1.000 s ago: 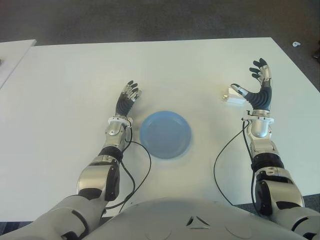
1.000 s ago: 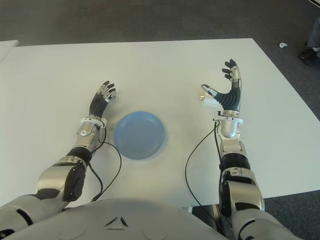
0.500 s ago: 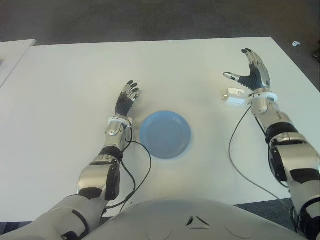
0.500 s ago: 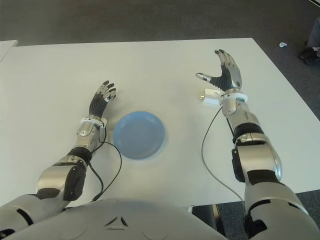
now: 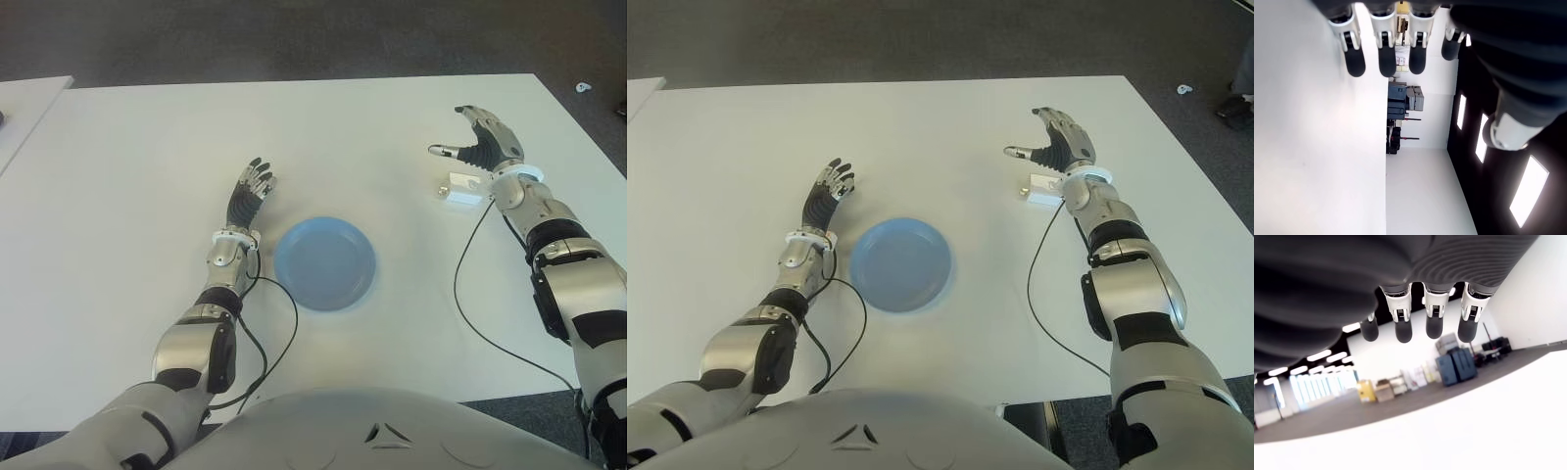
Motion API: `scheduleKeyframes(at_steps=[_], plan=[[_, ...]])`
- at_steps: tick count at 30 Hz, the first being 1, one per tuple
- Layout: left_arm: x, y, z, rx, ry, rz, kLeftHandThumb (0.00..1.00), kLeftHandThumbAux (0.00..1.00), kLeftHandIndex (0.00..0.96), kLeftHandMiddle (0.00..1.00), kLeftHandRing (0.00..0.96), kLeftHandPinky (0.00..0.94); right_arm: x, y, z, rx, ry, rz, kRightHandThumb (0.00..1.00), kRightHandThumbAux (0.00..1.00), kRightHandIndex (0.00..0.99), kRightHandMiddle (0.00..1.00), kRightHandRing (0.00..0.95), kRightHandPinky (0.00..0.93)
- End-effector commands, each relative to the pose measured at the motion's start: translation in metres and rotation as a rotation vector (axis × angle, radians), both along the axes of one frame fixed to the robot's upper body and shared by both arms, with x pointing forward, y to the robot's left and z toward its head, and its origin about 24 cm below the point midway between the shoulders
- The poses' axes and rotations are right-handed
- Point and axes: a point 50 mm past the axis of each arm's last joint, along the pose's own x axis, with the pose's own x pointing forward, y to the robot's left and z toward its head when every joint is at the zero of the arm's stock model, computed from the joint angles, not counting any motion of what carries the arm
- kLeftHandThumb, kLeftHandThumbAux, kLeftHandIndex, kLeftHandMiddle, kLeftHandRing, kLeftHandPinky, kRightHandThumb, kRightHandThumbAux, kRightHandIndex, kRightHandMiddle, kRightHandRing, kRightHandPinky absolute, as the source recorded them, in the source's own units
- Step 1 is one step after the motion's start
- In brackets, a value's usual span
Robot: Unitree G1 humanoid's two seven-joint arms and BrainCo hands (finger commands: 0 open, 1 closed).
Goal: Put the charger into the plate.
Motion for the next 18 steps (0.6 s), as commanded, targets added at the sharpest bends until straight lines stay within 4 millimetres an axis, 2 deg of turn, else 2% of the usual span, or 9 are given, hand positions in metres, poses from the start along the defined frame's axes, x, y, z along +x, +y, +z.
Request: scheduleKeyframes(at_steps=[1, 18], plan=[[-0.01, -0.0024, -0.0145, -0.014, 0.075, -0.005, 0.008, 0.591, 0.094, 0.144, 0.15, 0.189, 0.0049, 0.0002, 0.0051, -0.083, 0.041, 0.008, 0.262, 0.331, 0.0, 0.0, 0.0, 0.0], [-0.0111, -0.0056, -0.0143, -0.021, 0.064, -0.02, 0.004, 0.578, 0.11, 0.157, 0.159, 0.186, 0.009, 0.0015, 0.0044, -0.212, 0.112, 0.01, 0.294, 0.335, 0.0, 0.0, 0.0, 0.0]])
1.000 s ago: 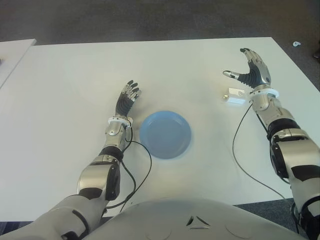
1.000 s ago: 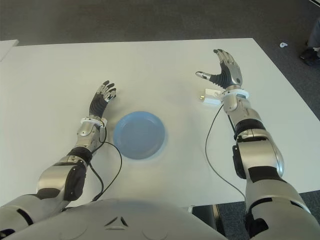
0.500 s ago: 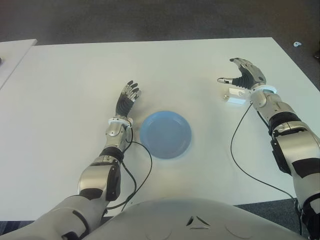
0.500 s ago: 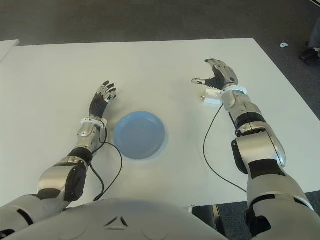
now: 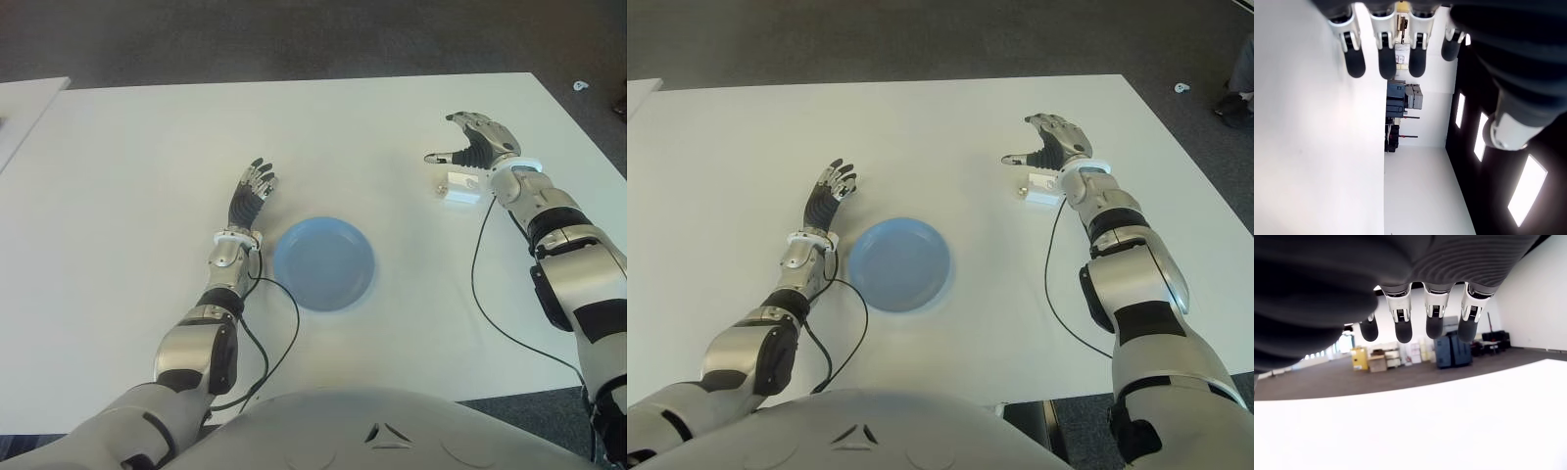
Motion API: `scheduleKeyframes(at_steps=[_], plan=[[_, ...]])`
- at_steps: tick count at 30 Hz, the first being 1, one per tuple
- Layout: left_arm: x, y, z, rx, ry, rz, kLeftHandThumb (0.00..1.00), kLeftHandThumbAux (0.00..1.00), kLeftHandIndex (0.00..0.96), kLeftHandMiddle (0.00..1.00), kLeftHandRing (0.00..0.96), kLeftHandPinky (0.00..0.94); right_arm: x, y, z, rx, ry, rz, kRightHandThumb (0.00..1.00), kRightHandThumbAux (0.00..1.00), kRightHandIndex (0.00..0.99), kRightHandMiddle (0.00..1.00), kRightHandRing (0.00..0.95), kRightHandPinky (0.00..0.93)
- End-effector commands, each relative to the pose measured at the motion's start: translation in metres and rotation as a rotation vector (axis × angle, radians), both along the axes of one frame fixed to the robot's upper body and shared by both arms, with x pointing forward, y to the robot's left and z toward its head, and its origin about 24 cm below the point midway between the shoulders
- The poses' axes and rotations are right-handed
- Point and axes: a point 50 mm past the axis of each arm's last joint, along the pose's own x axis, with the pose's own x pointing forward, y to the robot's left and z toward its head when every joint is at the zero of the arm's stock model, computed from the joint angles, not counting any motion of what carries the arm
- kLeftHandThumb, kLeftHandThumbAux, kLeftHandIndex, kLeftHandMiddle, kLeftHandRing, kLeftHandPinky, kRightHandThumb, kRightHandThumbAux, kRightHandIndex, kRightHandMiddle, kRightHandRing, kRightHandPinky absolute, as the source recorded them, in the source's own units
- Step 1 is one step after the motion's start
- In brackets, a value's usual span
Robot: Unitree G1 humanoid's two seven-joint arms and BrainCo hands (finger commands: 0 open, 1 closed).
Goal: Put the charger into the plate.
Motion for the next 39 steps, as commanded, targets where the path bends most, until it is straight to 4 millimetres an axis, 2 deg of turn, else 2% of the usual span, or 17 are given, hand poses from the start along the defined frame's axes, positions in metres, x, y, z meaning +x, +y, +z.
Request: scheduleKeyframes(at_steps=[1, 5, 13, 20, 39], plan=[[-0.01, -0.002, -0.014, -0.018, 0.07, -0.013, 0.002, 0.577, 0.111, 0.157, 0.158, 0.187, 0.0, -0.002, -0.002, -0.048, 0.039, -0.006, 0.291, 0.333, 0.0, 0.0, 0.0, 0.0], [-0.011, -0.002, -0.014, -0.021, 0.07, -0.016, 0.0, 0.569, 0.114, 0.159, 0.158, 0.187, 0.0, -0.003, -0.003, -0.056, 0.053, -0.007, 0.294, 0.316, 0.0, 0.0, 0.0, 0.0], [-0.012, 0.0, -0.014, -0.019, 0.061, -0.027, 0.0, 0.557, 0.108, 0.155, 0.154, 0.181, -0.015, -0.014, -0.026, -0.062, 0.115, -0.034, 0.343, 0.255, 0.0, 0.0, 0.0, 0.0], [-0.012, 0.0, -0.014, -0.016, 0.065, -0.042, 0.002, 0.563, 0.096, 0.147, 0.151, 0.183, -0.017, -0.018, -0.029, -0.067, 0.155, -0.062, 0.385, 0.201, 0.0, 0.0, 0.0, 0.0], [-0.011, 0.004, -0.014, -0.022, 0.068, -0.051, 0.01, 0.558, 0.098, 0.148, 0.157, 0.195, -0.028, -0.03, -0.044, -0.116, 0.224, -0.121, 0.44, 0.183, 0.0, 0.0, 0.0, 0.0]])
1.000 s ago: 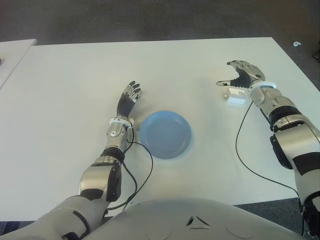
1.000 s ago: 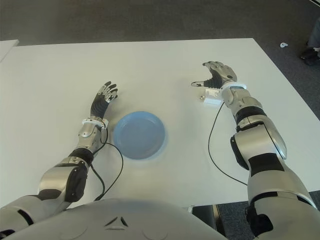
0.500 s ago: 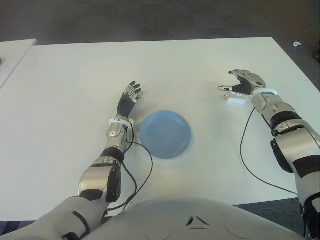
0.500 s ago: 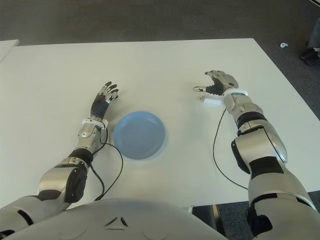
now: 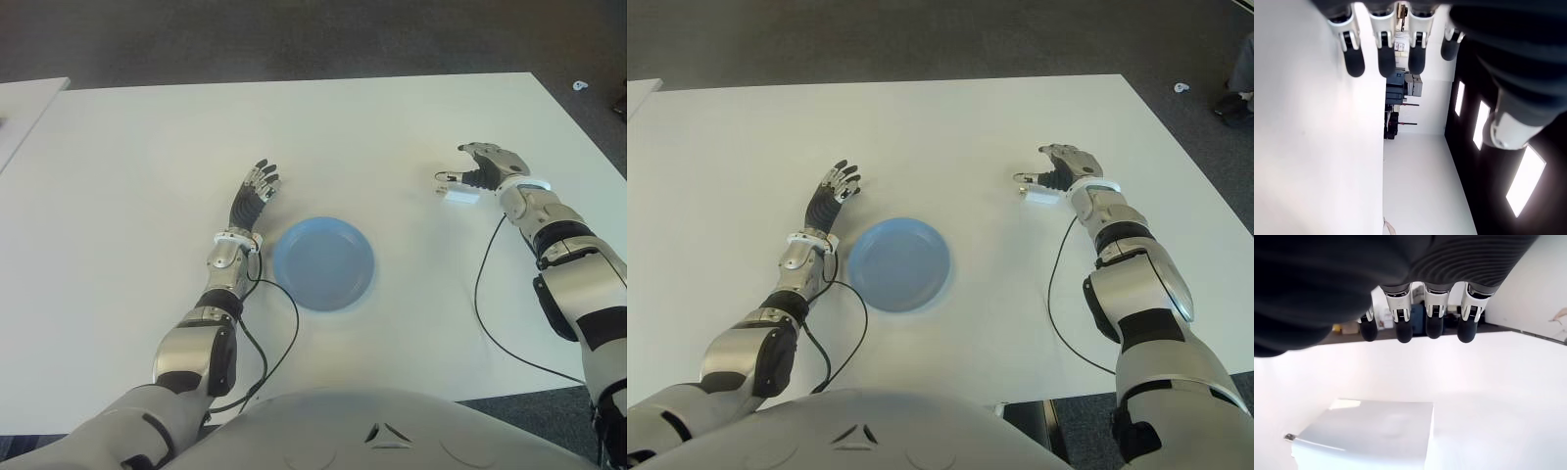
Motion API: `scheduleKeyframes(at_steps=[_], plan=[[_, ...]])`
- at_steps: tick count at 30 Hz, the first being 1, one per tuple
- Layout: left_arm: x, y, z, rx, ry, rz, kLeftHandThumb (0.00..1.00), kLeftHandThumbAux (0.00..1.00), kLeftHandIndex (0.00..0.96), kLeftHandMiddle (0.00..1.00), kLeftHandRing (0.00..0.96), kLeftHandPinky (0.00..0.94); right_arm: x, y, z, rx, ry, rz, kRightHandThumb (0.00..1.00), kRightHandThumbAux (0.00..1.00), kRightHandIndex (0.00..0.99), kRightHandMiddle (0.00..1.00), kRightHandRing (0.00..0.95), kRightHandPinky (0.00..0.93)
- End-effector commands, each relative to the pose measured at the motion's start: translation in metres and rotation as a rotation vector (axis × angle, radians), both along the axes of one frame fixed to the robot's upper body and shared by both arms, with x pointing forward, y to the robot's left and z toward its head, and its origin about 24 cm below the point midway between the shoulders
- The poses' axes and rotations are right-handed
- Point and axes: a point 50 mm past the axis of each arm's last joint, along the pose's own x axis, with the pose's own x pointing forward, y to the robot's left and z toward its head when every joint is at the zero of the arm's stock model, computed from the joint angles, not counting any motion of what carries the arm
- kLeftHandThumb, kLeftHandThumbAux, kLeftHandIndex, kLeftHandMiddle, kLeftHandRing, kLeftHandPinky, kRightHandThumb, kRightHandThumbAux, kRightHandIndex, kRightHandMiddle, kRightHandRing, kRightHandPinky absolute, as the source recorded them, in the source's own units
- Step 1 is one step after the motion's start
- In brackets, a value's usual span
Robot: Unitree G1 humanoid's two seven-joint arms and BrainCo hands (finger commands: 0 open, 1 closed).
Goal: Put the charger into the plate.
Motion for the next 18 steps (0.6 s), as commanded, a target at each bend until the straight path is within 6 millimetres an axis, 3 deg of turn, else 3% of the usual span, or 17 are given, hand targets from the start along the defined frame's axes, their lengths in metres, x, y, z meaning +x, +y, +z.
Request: scheduleKeyframes(at_steps=[1, 18], plan=[[-0.01, 0.004, -0.013, -0.006, 0.068, 0.004, 0.01, 0.557, 0.099, 0.15, 0.158, 0.196, -0.01, -0.005, -0.015, -0.02, 0.064, -0.017, 0.441, 0.183, 0.0, 0.0, 0.0, 0.0], [-0.009, 0.01, -0.011, -0.002, 0.055, 0.009, 0.0, 0.548, 0.108, 0.166, 0.172, 0.201, -0.018, -0.002, -0.033, -0.026, 0.13, -0.031, 0.44, 0.187, 0.0, 0.0, 0.0, 0.0]])
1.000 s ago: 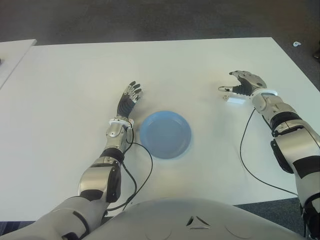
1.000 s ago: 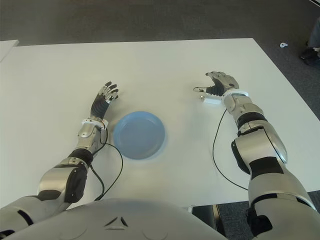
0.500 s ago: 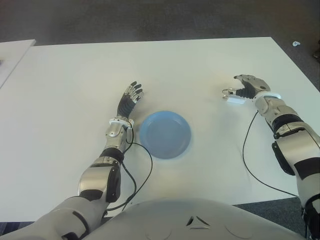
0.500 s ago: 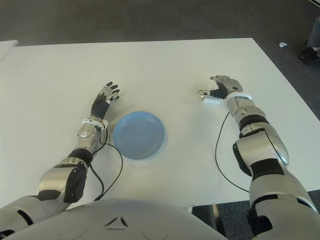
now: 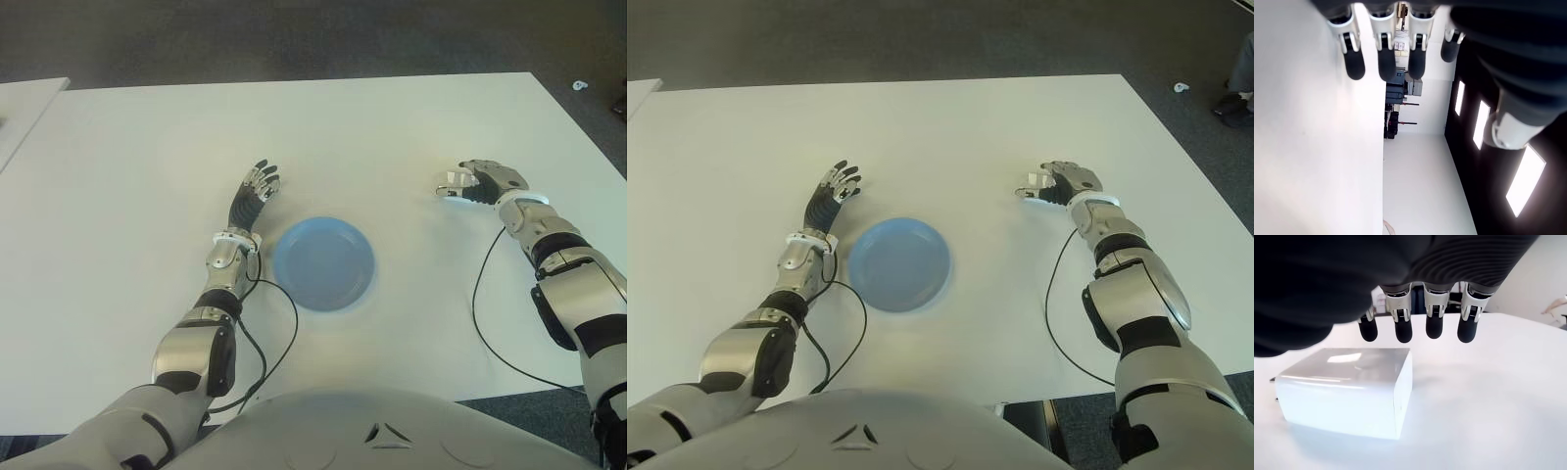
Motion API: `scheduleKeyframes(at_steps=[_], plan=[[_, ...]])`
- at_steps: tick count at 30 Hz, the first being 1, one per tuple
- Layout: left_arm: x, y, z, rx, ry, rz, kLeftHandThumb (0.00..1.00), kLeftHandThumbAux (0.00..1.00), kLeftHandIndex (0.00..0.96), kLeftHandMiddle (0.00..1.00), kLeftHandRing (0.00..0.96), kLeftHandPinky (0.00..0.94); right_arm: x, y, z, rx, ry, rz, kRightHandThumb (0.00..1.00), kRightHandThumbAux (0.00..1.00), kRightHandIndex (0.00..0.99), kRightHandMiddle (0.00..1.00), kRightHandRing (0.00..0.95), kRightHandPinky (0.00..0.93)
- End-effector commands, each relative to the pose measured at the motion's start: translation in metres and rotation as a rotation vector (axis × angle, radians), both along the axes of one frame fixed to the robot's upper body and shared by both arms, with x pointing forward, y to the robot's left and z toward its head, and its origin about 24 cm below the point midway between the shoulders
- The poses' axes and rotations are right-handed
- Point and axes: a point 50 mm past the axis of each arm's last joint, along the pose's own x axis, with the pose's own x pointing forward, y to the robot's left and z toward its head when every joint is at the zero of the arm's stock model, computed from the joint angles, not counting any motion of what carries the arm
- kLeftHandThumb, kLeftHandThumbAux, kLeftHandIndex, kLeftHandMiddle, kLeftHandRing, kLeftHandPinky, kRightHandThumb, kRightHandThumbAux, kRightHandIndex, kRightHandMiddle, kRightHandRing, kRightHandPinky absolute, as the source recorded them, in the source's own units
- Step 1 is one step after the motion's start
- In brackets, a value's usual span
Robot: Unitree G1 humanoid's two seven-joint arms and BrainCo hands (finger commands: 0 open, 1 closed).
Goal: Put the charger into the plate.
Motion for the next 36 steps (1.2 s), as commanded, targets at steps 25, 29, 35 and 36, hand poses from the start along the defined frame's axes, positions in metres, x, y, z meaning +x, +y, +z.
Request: scheduleKeyframes(at_steps=[25, 29, 35, 36], plan=[[-0.01, 0.01, -0.012, -0.027, 0.071, -0.008, 0.033, 0.533, 0.125, 0.172, 0.177, 0.206, -0.018, 0.006, -0.035, -0.047, 0.163, 0.006, 0.415, 0.203, 0.0, 0.0, 0.0, 0.0], [-0.01, 0.01, -0.012, -0.036, 0.075, -0.009, 0.035, 0.532, 0.121, 0.167, 0.173, 0.202, -0.02, 0.007, -0.037, -0.053, 0.176, 0.012, 0.412, 0.204, 0.0, 0.0, 0.0, 0.0], [-0.01, 0.011, -0.012, -0.047, 0.077, -0.008, 0.039, 0.528, 0.126, 0.175, 0.181, 0.218, -0.023, 0.008, -0.042, -0.06, 0.198, 0.022, 0.408, 0.21, 0.0, 0.0, 0.0, 0.0], [-0.01, 0.011, -0.012, -0.048, 0.076, -0.008, 0.039, 0.527, 0.128, 0.178, 0.184, 0.219, -0.023, 0.008, -0.043, -0.06, 0.203, 0.022, 0.406, 0.213, 0.0, 0.0, 0.0, 0.0]])
